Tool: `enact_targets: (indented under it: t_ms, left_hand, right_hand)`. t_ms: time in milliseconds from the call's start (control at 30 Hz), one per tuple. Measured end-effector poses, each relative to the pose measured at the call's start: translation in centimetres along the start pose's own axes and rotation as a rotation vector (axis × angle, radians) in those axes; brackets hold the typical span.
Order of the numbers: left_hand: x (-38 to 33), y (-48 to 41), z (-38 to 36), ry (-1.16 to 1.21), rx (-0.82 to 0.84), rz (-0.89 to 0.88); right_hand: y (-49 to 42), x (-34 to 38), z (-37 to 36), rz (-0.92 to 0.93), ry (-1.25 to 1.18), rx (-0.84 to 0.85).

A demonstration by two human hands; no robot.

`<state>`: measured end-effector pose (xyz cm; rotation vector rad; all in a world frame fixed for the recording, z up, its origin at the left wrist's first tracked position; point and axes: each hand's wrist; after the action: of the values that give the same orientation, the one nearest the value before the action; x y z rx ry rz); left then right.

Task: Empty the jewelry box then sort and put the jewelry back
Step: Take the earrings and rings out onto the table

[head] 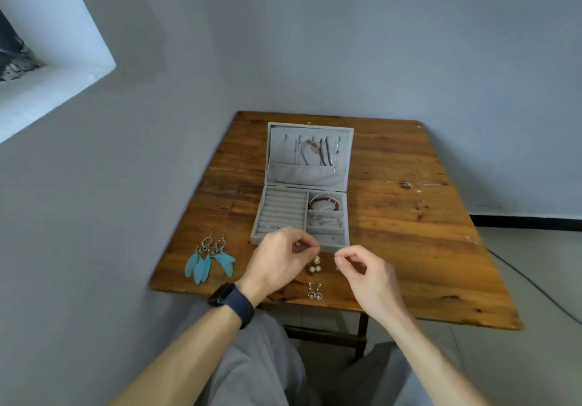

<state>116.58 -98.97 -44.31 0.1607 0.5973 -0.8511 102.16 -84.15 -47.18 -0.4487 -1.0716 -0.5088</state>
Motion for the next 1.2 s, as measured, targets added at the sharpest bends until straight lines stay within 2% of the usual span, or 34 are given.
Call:
enact_targets:
  t_ms: [167,367,600,1200]
  left_hand:
    - [-0.9,0.9,-2.0,-0.099,0.081,-0.026]
    - [-1.8,0.9,-2.7,-0.207,0.073,-0.02]
    - [-2.7,1.0,-2.7,-0.226,0.114,-0.001]
    - [-2.7,0.0,-3.8,-0.344,0.053,0.007]
  right_hand:
    - [1.8,-1.0,-0.2,-0.049,0.034,0.033]
    - [2.1,-1.6,-0.3,-0.055,0.046,0.018]
    - [2.2,-1.7,-0.2,-0.084,0.048,0.023]
    - [0.5,-2.9,-1.4,-0.055,0.261,-0.05]
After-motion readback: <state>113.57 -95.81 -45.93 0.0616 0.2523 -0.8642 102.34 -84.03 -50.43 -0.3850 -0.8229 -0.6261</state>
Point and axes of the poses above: each hand's wrist, its own y-axis away from the middle knuckle, its own z-axis out of the back of the hand, x = y × z, and after that the axes turned 10 degrees about -y, right-handed
